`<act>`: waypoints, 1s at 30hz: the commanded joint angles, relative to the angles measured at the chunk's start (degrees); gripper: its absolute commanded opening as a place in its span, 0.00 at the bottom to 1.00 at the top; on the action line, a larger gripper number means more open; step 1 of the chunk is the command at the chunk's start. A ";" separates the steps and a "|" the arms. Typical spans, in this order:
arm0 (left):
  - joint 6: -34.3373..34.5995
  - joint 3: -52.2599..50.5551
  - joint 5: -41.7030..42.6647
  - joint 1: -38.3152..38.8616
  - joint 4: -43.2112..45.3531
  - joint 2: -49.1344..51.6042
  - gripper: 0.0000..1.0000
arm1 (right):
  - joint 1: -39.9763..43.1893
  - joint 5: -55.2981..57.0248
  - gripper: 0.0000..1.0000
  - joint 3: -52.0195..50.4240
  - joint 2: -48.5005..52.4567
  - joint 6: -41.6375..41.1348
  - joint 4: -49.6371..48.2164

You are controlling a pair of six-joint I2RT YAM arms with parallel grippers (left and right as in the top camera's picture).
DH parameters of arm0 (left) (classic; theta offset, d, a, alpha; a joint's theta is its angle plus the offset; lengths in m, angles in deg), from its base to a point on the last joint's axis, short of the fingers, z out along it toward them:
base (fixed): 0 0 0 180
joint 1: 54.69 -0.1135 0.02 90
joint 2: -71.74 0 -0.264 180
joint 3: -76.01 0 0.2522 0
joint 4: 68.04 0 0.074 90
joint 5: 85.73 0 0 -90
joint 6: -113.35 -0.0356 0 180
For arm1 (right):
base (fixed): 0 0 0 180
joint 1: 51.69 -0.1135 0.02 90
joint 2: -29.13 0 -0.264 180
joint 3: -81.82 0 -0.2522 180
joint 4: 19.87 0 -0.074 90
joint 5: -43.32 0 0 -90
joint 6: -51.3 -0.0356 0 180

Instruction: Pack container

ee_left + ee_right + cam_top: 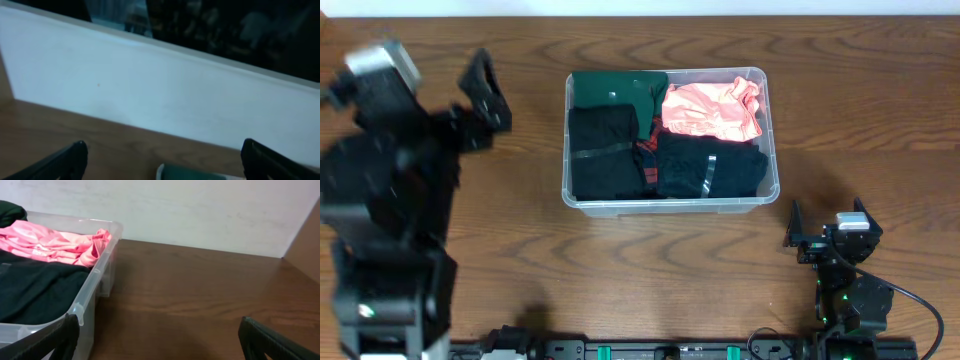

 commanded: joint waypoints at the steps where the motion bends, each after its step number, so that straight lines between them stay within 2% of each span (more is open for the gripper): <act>1: 2.38 -9.97 4.17 0.13 3.39 -6.97 0.98 | 0.37 0.68 0.99 -0.20 -0.55 0.55 0.15; 4: 2.91 -18.86 4.35 0.13 7.45 -13.03 0.98 | 0.37 0.68 0.99 -0.20 -0.55 0.57 0.15; 11: 2.95 -39.98 5.03 0.15 24.48 -25.29 0.98 | 0.37 0.68 0.99 -0.20 -0.55 0.57 0.15; 15: 2.95 -50.05 6.29 0.15 31.36 -31.85 0.98 | 0.37 0.68 0.99 -0.20 -0.55 0.55 0.15; 19: 2.95 -57.37 6.45 0.13 33.18 -38.60 0.98 | 0.37 0.68 0.99 -0.20 -0.55 0.55 0.15; 30: 2.95 -67.60 6.45 0.15 33.18 -49.05 0.98 | 0.37 0.68 0.99 -0.20 -0.55 0.57 0.15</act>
